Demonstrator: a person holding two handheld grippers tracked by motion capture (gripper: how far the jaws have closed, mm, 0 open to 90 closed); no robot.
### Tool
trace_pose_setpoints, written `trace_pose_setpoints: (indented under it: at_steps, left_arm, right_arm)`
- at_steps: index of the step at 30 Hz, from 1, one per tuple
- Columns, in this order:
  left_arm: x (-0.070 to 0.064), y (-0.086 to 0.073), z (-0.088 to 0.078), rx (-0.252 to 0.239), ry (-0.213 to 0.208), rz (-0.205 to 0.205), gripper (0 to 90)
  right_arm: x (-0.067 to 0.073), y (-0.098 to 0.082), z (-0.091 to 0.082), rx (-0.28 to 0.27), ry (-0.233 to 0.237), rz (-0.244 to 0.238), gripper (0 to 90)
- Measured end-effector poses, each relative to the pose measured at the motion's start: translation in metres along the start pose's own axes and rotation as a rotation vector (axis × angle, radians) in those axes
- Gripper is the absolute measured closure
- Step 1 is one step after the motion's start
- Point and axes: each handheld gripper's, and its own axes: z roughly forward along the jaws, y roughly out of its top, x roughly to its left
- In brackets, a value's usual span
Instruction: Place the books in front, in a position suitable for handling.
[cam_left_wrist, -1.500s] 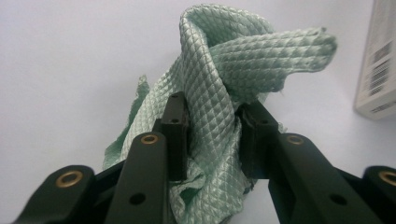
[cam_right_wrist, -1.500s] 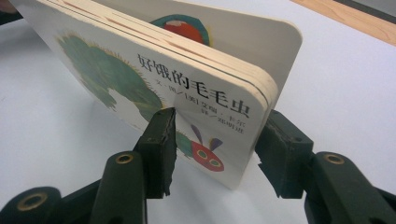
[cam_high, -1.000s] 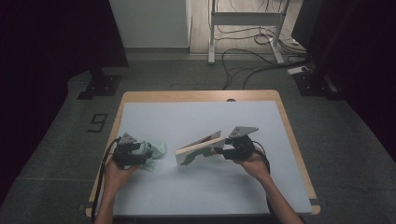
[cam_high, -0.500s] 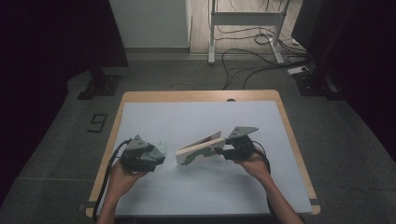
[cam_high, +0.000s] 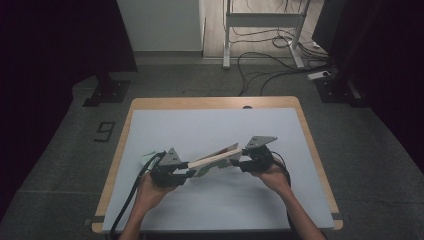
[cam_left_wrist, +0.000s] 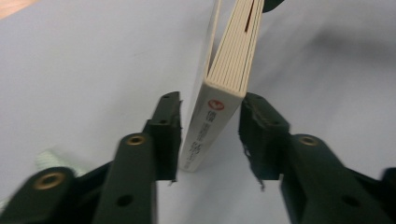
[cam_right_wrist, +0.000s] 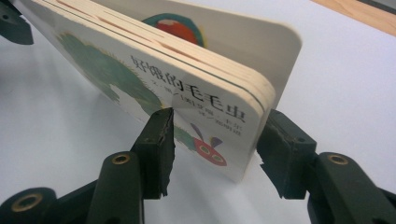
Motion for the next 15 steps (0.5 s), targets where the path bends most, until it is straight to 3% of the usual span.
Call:
trace_pose_setpoints:
  at_steps: [5, 12, 15]
  left_arm:
    - [-0.005, 0.000, 0.000, 0.000, -0.005, 0.003, 65.1]
    - [-0.014, -0.003, 0.001, -0.002, -0.024, -0.023, 60.4]
    - [-0.021, -0.004, 0.002, 0.001, -0.011, -0.020, 58.7]
  right_arm:
    - [-0.002, -0.003, -0.005, 0.017, -0.008, 0.002, 43.0]
    - [-0.004, -0.007, -0.012, 0.044, 0.008, 0.012, 38.5]
    - [-0.003, -0.009, -0.014, 0.056, 0.011, 0.005, 38.4]
